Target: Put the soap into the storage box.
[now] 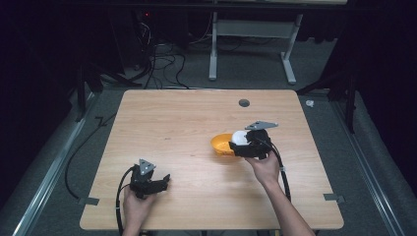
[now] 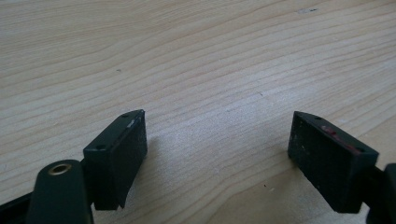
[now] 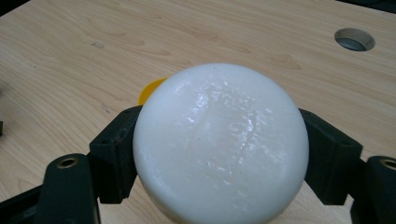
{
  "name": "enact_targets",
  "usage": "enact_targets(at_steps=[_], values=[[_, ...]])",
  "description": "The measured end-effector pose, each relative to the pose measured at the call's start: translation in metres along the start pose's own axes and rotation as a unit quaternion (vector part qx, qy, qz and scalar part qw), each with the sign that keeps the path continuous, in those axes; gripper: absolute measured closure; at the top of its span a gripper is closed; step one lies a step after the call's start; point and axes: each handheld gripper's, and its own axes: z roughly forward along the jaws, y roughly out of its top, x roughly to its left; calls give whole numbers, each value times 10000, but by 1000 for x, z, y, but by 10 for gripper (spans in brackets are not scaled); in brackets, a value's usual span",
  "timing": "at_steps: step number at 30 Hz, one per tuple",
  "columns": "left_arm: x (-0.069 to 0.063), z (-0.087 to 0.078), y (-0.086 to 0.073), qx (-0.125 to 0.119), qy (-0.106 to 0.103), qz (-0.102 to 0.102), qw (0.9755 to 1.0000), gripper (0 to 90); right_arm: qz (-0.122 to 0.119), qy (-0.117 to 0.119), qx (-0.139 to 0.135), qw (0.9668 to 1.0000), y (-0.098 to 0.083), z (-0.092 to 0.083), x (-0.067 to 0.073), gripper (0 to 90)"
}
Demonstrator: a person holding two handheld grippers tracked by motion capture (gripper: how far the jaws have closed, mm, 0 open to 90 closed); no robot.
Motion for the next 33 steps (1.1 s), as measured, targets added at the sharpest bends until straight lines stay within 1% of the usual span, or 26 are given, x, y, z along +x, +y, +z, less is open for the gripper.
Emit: enact_targets(at_steps=[5,19,26,33], values=[[0,0,0,-6,4,-1,10000,202,-39,19,113,9999,3,10,2,249],[0,0,0,-5,5,-4,10000,202,-94,39,290,9995,12,31,9,249],[0,0,0,-6,-1,-6,10000,202,-56,3,447,9990,11,43,7,248],[0,0,0,-7,-1,-6,10000,202,-1,-46,533,9986,10,51,4,248]])
